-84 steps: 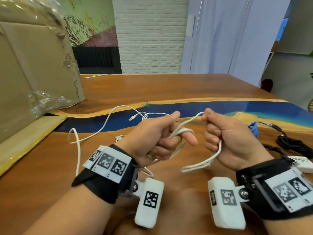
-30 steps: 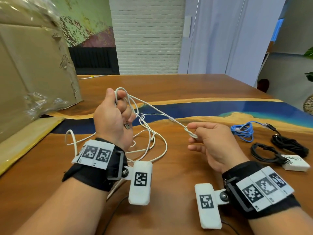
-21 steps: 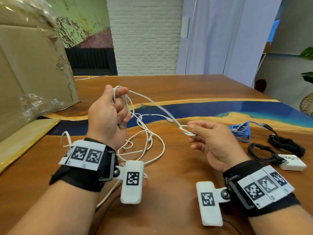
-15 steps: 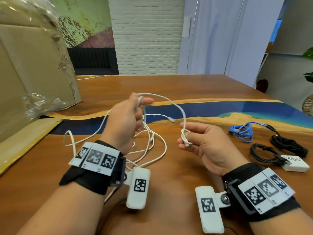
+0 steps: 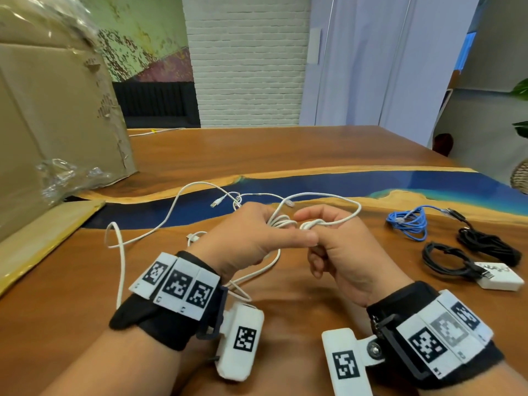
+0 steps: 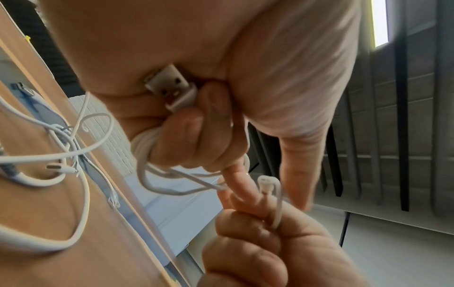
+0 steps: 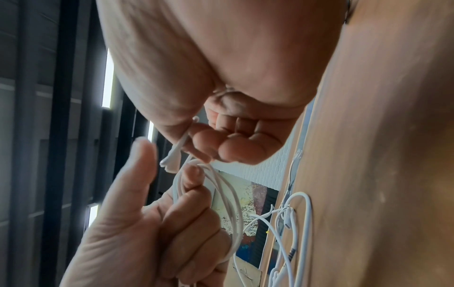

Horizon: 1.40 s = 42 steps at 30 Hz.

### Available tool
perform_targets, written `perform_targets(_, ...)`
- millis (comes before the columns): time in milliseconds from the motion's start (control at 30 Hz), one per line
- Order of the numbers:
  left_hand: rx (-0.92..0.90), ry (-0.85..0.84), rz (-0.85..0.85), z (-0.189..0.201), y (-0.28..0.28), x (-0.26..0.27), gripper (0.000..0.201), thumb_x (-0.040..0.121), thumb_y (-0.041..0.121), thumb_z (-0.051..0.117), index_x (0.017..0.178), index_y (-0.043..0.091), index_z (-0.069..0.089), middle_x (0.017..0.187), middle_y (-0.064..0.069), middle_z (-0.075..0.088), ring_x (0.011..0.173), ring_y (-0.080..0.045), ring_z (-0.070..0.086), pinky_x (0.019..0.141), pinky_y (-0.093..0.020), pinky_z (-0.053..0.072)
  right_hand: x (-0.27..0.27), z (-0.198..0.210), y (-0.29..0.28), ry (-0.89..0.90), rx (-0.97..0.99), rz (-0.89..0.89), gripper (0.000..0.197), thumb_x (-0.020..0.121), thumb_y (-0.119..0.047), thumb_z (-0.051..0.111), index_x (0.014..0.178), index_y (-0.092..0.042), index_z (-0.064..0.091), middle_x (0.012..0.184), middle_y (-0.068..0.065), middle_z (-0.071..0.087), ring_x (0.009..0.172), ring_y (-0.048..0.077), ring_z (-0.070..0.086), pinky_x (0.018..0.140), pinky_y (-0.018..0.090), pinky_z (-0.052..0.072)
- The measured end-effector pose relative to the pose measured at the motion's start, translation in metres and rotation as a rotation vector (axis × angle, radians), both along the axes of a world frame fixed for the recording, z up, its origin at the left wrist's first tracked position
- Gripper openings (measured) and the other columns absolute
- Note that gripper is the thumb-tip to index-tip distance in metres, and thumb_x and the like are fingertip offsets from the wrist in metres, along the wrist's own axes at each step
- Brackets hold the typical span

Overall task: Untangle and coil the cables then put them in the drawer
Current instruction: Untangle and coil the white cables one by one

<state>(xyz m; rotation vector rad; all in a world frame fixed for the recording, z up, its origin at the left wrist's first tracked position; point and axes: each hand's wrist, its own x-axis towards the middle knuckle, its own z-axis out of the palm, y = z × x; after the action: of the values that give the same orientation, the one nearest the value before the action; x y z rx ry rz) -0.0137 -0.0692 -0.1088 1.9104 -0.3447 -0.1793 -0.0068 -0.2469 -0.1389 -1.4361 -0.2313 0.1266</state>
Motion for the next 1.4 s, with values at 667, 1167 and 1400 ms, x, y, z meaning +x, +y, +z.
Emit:
perform_targets(667,0.039,-0.035,0.149,-0.002,0.009,0.008,0.022,0.082,0.009,0.073,0.064,0.014,0.063,0.056,-0.005,0.038,0.048,-0.017,0.030,0.050,-0.031,0.024,-0.003,0.002,-0.001,-0.214,-0.084,0.074,0.015,0.096,-0.011,0.066,0.104,-0.015,0.079,0.099,0.013,0.077,0.074,0.024,0.071,0.060,0.034,0.057)
perform_targets(1167,-0.395,0.037,0.280,0.003,0.015,0.009,0.026,0.089,0.011,0.053,0.067,0.012,0.066,0.057,0.002,0.018,0.044,-0.014,0.013,0.045,-0.027,0.014,0.007,0.011,-0.007,0.105,0.282,-0.264,0.028,0.108,-0.024,0.046,0.087,-0.015,0.063,0.079,0.008,0.073,0.082,0.025,0.074,0.080,0.045,0.060)
perform_targets(1400,-0.513,0.089,0.278,0.007,0.022,0.012,0.038,0.101,0.029,0.047,0.067,0.016,0.052,0.051,0.005,0.022,0.040,-0.012,0.016,0.042,-0.027,0.017,0.013,0.016,-0.018,0.130,0.297,-0.240,0.049,0.096,0.009,0.040,0.130,-0.020,0.061,0.110,0.006,0.076,0.109,0.025,0.072,0.102,0.050,0.051)
